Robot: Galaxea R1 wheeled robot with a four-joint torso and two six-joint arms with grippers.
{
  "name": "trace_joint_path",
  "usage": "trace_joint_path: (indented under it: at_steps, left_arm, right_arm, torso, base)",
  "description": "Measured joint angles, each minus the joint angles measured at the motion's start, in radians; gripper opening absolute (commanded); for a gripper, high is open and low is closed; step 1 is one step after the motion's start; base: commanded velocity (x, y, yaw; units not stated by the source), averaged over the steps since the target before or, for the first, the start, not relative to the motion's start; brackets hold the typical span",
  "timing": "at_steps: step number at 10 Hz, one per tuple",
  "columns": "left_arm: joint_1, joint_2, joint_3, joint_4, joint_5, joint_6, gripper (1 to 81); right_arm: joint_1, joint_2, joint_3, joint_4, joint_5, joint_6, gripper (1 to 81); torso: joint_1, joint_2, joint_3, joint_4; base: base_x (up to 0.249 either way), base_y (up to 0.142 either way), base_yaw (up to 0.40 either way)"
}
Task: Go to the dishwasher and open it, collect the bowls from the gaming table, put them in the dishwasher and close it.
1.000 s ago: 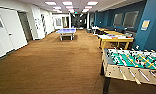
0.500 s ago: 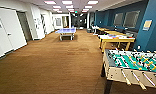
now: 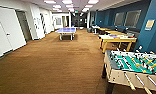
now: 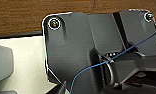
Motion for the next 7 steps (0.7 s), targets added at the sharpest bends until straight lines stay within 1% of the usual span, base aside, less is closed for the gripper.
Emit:
trace_joint_path:
  at_steps: [1, 3, 5, 7]
  left_arm:
    - [-0.001, 0.001, 0.000, 0.000, -0.006, 0.000, 81.1]
    - [0.025, 0.005, 0.000, 0.000, 0.005, 0.000, 81.1]
    - [-0.007, 0.002, 0.000, 0.000, -0.005, 0.000, 81.1]
    - [0.004, 0.004, 0.000, 0.000, -0.005, 0.000, 81.1]
  right_arm:
    - [0.000, 0.000, 0.000, 0.000, 0.005, 0.000, 81.1]
    - [-0.026, -0.001, 0.000, 0.000, -0.006, 0.000, 81.1]
    - [0.008, 0.002, 0.000, 0.000, 0.005, 0.000, 81.1]
    - [-0.001, 0.002, 0.001, 0.000, 0.003, 0.000, 81.1]
  torso:
    - [-0.002, -0.001, 0.000, 0.000]
    - [-0.005, -0.002, 0.001, 0.000]
    - [-0.003, 0.000, 0.000, 0.000]
    - [-0.004, -0.001, 0.001, 0.000]
  base:
    - [0.170, 0.000, 0.000]
    - [0.170, 0.000, 0.000]
    - [0.181, 0.000, 0.000]
    - [0.185, 0.000, 0.000]
